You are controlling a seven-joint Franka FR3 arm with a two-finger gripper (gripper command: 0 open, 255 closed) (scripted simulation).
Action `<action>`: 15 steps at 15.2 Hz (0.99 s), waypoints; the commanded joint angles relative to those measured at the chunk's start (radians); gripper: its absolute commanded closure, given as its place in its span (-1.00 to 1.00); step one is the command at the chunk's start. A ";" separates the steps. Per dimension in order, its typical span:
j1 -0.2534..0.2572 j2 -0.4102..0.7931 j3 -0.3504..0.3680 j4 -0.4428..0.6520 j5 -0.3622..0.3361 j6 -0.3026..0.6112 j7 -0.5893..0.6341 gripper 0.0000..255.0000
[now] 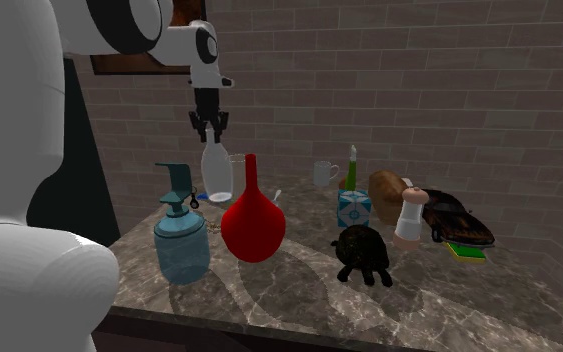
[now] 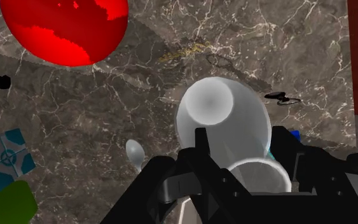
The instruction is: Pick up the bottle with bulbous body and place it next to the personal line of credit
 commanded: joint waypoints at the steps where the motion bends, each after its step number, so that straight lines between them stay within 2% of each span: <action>1: 0.009 0.007 0.004 -0.014 -0.001 0.021 0.016 1.00; 10: 0.007 0.019 0.003 -0.118 -0.004 0.137 0.018 1.00; 15: 0.007 0.019 0.003 -0.121 -0.004 0.140 0.018 1.00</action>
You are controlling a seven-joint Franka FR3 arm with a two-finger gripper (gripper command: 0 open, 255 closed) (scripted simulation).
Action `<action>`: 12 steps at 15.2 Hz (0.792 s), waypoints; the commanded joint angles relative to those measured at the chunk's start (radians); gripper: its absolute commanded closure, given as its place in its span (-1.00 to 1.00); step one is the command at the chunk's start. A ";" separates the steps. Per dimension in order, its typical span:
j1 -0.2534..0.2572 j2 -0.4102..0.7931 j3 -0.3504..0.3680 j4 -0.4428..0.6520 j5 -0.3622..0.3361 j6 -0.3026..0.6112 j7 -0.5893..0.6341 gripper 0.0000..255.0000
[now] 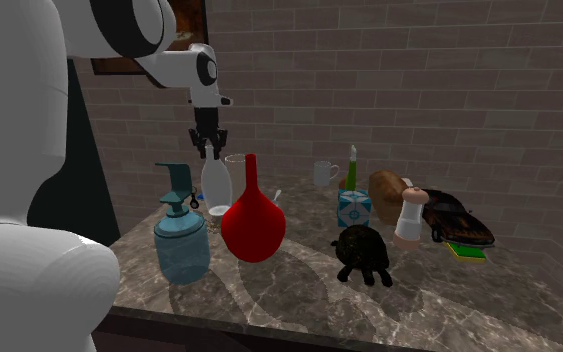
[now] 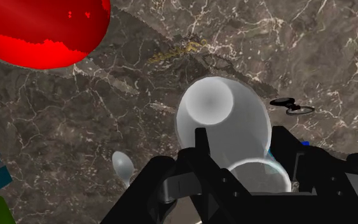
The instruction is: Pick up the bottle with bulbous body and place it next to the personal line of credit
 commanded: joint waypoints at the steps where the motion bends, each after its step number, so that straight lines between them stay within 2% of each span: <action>1: 0.000 0.000 0.000 0.000 0.000 0.001 0.000 1.00; 3: 0.000 0.000 0.000 0.000 0.000 0.001 0.000 1.00; 4: 0.000 0.000 0.000 0.000 0.000 0.001 0.000 -1.00; 9: 0.000 0.000 0.000 0.000 0.000 0.001 0.000 -1.00; 12: 0.003 0.000 0.001 0.102 0.001 -0.101 -0.001 -1.00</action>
